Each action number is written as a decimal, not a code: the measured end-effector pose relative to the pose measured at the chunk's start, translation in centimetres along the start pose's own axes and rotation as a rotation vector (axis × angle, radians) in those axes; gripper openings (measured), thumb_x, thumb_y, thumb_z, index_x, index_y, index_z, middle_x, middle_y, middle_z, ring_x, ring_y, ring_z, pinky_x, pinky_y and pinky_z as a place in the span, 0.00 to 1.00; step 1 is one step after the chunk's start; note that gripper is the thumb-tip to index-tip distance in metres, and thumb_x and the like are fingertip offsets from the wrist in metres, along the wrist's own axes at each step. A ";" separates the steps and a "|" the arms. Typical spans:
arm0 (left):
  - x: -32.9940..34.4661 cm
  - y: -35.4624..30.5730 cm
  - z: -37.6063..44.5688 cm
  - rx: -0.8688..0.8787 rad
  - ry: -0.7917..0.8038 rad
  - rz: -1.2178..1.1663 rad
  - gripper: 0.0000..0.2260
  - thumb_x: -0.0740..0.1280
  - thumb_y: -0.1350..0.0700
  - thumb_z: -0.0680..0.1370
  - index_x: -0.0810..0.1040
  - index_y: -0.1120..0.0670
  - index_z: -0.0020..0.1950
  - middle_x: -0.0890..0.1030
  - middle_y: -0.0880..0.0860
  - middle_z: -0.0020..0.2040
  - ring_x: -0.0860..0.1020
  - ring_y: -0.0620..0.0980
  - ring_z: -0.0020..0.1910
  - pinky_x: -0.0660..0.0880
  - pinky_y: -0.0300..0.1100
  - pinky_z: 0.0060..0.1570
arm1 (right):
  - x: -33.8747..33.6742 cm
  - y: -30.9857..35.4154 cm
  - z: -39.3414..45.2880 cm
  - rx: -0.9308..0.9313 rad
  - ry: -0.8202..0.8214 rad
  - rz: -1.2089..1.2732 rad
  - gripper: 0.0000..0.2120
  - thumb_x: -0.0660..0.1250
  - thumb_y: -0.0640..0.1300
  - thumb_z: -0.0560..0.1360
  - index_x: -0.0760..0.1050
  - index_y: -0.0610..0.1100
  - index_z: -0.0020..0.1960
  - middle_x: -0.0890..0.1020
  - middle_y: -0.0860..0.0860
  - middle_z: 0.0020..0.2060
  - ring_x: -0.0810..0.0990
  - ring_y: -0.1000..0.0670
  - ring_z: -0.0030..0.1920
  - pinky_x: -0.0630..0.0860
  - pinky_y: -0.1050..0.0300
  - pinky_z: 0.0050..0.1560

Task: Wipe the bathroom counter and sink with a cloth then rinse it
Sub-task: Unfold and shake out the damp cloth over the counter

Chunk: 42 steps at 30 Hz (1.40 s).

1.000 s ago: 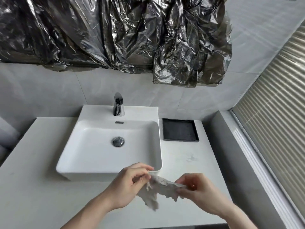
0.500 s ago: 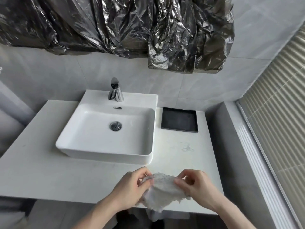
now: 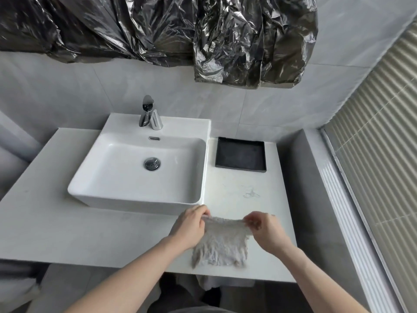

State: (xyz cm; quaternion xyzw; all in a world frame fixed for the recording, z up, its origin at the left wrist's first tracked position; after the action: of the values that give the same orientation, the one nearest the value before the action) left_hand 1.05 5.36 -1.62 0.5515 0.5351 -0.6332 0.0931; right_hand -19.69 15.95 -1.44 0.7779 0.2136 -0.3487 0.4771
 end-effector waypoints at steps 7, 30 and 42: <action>0.5 0.5 1.4 0.077 -0.054 0.108 0.13 0.61 0.62 0.78 0.84 0.50 0.50 0.82 0.45 0.52 0.78 0.48 0.53 0.75 0.41 0.51 | 0.5 -2.2 1.0 -0.050 -0.129 -0.111 0.16 0.66 0.32 0.78 0.87 0.51 0.49 0.87 0.56 0.43 0.74 0.56 0.51 0.66 0.73 0.43; 13.5 4.2 -2.2 -0.012 0.622 0.445 0.40 0.61 0.66 0.71 0.53 0.50 0.82 0.45 0.51 0.83 0.50 0.55 0.80 0.57 0.53 0.77 | 10.8 -9.5 1.9 0.329 0.147 -0.126 0.38 0.65 0.50 0.81 0.49 0.45 0.84 0.67 0.46 0.75 0.68 0.41 0.73 0.64 0.49 0.74; 11.0 5.3 -2.4 -0.037 0.509 0.084 0.29 0.60 0.64 0.75 0.70 0.42 0.73 0.58 0.41 0.79 0.56 0.46 0.78 0.59 0.48 0.77 | 9.1 -7.7 0.2 0.507 -0.016 0.330 0.04 0.65 0.44 0.77 0.75 0.43 0.48 0.83 0.47 0.40 0.85 0.50 0.28 0.77 0.58 0.27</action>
State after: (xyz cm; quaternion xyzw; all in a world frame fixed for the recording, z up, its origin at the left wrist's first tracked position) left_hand 2.10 10.23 -12.96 0.7131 0.5294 -0.4595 -0.0083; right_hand -18.86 19.24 -12.84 0.8935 -0.0132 -0.3150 0.3197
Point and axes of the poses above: each hand's wrist, its own z-axis towards the middle knuckle, its own x-axis out of the palm, y = z × x, the point moved 10 cm from there along z, towards the middle knuckle
